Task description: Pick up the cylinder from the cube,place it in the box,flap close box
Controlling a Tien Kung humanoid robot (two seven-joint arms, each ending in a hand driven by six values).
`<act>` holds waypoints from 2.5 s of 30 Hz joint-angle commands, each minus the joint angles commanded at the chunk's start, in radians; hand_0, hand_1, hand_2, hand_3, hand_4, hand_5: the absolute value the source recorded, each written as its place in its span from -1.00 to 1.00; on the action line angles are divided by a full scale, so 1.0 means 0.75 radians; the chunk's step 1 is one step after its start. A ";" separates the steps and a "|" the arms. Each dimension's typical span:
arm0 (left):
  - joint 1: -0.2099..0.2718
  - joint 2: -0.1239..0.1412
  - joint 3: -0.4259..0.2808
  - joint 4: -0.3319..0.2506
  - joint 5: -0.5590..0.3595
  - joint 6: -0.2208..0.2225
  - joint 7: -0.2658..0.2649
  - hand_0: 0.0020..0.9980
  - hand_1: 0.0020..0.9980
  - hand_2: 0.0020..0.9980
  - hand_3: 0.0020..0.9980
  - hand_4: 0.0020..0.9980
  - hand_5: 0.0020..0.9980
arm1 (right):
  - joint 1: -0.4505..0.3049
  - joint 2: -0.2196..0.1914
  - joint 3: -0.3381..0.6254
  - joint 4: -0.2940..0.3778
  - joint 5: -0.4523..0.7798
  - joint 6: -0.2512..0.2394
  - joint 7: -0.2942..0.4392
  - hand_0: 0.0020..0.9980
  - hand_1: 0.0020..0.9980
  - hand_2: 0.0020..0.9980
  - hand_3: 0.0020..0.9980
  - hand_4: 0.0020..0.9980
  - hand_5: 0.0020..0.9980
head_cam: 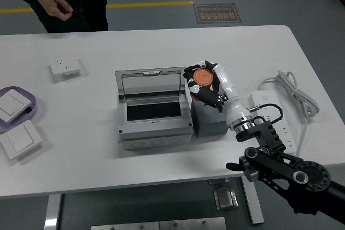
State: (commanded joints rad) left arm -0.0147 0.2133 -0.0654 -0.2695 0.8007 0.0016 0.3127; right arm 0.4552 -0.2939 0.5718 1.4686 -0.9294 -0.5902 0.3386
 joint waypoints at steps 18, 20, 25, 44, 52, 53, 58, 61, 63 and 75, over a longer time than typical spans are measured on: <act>0.005 0.009 -0.019 0.001 0.022 -0.008 0.008 0.30 0.24 0.05 0.27 0.45 -0.34 | 0.268 0.153 -0.193 0.009 -0.602 0.172 -0.633 -0.59 -0.32 -0.08 -0.19 -0.80 -1.00; 0.005 0.009 -0.022 0.001 0.025 -0.009 0.010 0.30 0.24 0.05 0.27 0.45 -0.34 | 0.280 0.161 -0.203 -0.010 -0.694 0.222 -0.718 -0.60 -0.30 -0.06 -0.18 -0.74 -1.00; 0.005 0.010 -0.028 0.001 0.031 -0.011 0.012 0.30 0.24 0.05 0.27 0.45 -0.34 | 0.305 0.167 -0.238 -0.041 -0.864 0.281 -0.895 -0.60 -0.30 -0.06 -0.18 -0.74 -1.00; -0.003 0.013 -0.050 -0.001 0.061 -0.031 0.035 0.30 0.24 0.05 0.27 0.46 -0.32 | 0.364 0.198 -0.308 -0.122 -1.119 0.422 -1.014 0.21 0.23 0.26 0.39 -0.22 -0.48; -0.005 0.015 -0.039 -0.004 0.052 -0.028 0.031 0.30 0.24 0.05 0.27 0.45 -0.32 | 0.367 0.201 -0.310 -0.128 -1.170 0.452 -1.000 0.56 0.41 0.40 0.62 0.34 -0.31; -0.006 0.015 -0.035 -0.005 0.048 -0.026 0.028 0.30 0.24 0.05 0.27 0.45 -0.32 | 0.365 0.202 -0.309 -0.129 -1.172 0.457 -0.998 0.56 0.41 0.40 0.62 0.34 -0.31; -0.012 0.018 -0.024 -0.008 0.039 -0.020 0.021 0.30 0.24 0.05 0.27 0.45 -0.33 | 0.362 0.202 -0.303 -0.130 -1.172 0.464 -0.985 0.66 0.46 0.43 0.67 0.63 -0.21; -0.012 0.018 -0.024 -0.009 0.041 -0.020 0.021 0.30 0.24 0.05 0.27 0.45 -0.33 | 0.358 0.202 -0.299 -0.131 -1.142 0.452 -0.973 0.66 0.46 0.43 0.67 0.63 -0.21; -0.011 0.018 -0.023 -0.009 0.039 -0.019 0.021 0.30 0.24 0.05 0.27 0.45 -0.33 | 0.352 0.201 -0.293 -0.134 -1.101 0.428 -0.953 0.69 0.49 0.46 0.73 0.73 -0.17; -0.010 0.012 0.007 -0.021 0.008 -0.010 0.012 0.30 0.24 0.05 0.27 0.45 -0.33 | 0.281 0.042 -0.118 0.106 -0.604 0.217 -0.746 0.62 0.43 0.44 0.71 0.81 -0.04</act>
State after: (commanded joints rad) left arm -0.0224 0.2225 -0.0601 -0.2849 0.8066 -0.0056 0.3214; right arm 0.6658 -0.2624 0.4837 1.5481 -1.3822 -0.4277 -0.2211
